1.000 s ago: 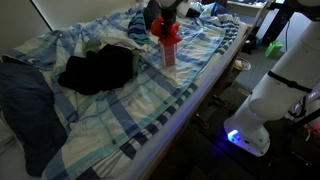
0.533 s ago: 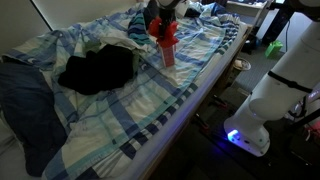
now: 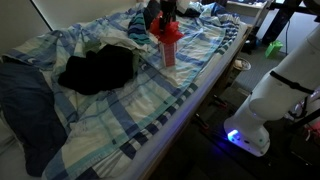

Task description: Put the plastic bag inside the gift bag

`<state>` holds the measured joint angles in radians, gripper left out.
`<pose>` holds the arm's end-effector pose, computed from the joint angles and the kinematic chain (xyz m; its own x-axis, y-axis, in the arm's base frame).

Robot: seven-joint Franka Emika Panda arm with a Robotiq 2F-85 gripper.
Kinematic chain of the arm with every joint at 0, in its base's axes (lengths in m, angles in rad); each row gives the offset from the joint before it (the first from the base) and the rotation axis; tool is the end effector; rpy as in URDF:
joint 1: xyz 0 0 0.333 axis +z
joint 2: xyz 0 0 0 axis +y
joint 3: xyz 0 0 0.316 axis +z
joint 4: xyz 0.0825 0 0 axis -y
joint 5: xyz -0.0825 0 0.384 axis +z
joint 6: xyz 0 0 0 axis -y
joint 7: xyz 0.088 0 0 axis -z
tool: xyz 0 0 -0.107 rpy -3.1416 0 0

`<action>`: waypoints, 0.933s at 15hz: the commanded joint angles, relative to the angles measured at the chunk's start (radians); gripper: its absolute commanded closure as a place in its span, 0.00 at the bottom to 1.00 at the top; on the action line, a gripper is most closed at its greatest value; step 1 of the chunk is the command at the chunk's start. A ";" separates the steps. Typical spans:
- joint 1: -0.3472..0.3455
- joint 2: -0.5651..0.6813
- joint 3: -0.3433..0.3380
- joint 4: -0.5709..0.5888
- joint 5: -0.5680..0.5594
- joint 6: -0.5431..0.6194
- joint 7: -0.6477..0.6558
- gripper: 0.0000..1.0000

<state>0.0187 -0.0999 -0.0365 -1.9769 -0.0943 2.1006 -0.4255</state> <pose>0.5510 -0.0149 0.5339 0.8837 0.4382 0.1646 0.4124 -0.8952 0.1692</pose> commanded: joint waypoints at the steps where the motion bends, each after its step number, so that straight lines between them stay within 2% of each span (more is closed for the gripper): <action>1: -0.007 -0.040 0.004 -0.012 -0.004 0.006 0.020 0.00; 9: -0.007 -0.074 -0.014 0.005 0.023 0.038 -0.003 0.00; 10: -0.005 -0.076 -0.018 0.004 0.035 0.049 -0.007 0.23; 12: -0.004 -0.078 -0.022 0.002 0.052 0.078 -0.011 0.34; 14: -0.004 -0.078 -0.026 0.002 0.072 0.106 -0.013 0.51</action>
<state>0.0171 -0.1675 -0.0558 -1.9733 -0.0589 2.1680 -0.4258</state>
